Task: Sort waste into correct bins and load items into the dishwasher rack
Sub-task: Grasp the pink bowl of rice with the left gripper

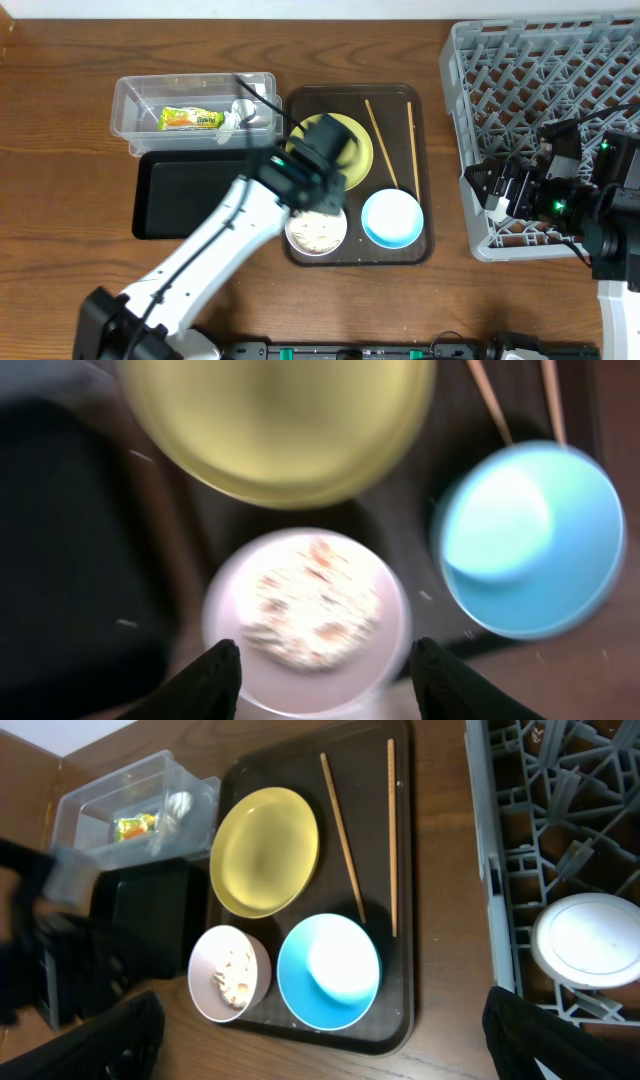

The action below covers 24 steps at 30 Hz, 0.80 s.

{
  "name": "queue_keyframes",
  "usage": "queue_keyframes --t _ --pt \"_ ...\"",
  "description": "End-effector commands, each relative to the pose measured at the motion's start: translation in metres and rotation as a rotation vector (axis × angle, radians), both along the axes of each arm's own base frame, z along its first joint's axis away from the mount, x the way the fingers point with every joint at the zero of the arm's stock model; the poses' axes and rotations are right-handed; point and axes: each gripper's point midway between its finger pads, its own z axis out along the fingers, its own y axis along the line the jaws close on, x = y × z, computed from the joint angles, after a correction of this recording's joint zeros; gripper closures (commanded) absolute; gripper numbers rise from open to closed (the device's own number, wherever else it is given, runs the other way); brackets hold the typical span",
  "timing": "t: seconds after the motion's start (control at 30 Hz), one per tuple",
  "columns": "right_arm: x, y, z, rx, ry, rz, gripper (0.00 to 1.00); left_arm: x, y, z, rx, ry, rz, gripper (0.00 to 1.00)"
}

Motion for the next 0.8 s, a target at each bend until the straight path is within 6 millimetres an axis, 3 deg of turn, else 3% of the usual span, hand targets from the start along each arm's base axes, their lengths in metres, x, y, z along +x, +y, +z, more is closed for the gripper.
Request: queue_keyframes --t 0.0,0.2,0.4,0.53,0.67,0.77 --pt "0.0 0.003 0.003 -0.015 -0.016 0.023 0.01 -0.025 -0.014 -0.028 0.026 0.087 0.064 0.46" --pt "-0.003 0.003 0.001 -0.012 -0.001 0.021 0.01 -0.042 -0.032 -0.059 0.077 0.151 0.067 0.5" --pt "-0.003 0.003 0.001 -0.012 0.001 0.022 0.01 -0.051 -0.035 -0.095 0.16 0.216 0.046 0.51" --pt "-0.003 0.003 0.001 -0.012 0.001 0.022 0.01 -0.052 -0.034 -0.11 0.19 0.241 0.047 0.65" --pt "-0.003 0.003 0.001 -0.012 0.001 0.021 0.01 -0.051 -0.036 -0.112 0.188 0.239 0.046 0.87" --pt "-0.003 0.003 0.001 -0.012 0.001 0.022 0.01 -0.051 -0.035 -0.112 0.191 0.24 0.038 0.94"
